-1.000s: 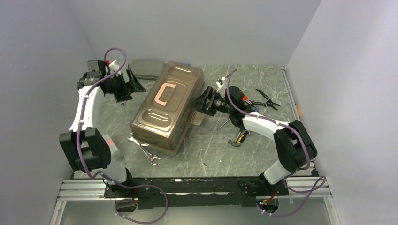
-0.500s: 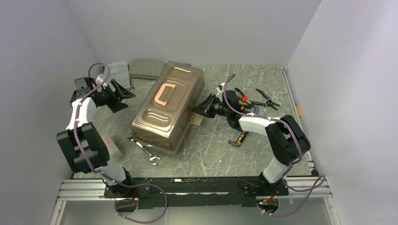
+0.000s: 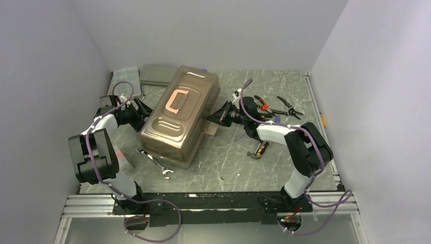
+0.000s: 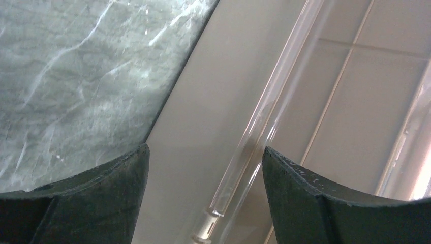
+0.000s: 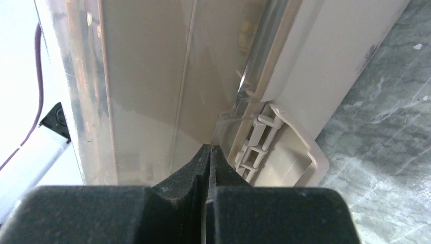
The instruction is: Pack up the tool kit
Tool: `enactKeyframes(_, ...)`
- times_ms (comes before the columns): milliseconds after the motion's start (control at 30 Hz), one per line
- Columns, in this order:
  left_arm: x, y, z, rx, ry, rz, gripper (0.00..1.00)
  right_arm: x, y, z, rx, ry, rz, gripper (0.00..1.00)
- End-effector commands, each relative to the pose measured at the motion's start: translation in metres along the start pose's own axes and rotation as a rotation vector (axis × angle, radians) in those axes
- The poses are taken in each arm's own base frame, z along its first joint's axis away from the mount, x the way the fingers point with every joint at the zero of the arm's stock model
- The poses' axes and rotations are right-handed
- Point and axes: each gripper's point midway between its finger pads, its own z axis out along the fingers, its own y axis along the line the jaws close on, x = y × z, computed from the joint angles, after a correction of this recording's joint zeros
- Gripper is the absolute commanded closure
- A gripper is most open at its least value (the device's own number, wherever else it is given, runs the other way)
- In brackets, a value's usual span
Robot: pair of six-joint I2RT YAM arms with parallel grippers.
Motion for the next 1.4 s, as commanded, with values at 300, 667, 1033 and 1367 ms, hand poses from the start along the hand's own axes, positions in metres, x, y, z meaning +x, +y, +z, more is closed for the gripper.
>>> enactKeyframes(300,0.06,-0.042,0.035,0.094,0.165,0.073,0.22,-0.001,0.084,0.016,-0.14,0.014,-0.2,0.96)
enactKeyframes(667,0.08,-0.057,0.041,0.117,0.195,0.101,0.24,-0.002,0.12,0.017,-0.188,0.025,-0.246,0.96)
enactKeyframes(1033,0.086,-0.055,0.043,0.105,0.193,0.109,0.24,-0.005,0.15,0.014,-0.216,0.013,-0.293,0.97)
enactKeyframes(1367,0.079,-0.056,0.04,0.067,0.175,0.14,0.23,-0.016,0.145,0.01,-0.094,-0.019,-0.339,1.0)
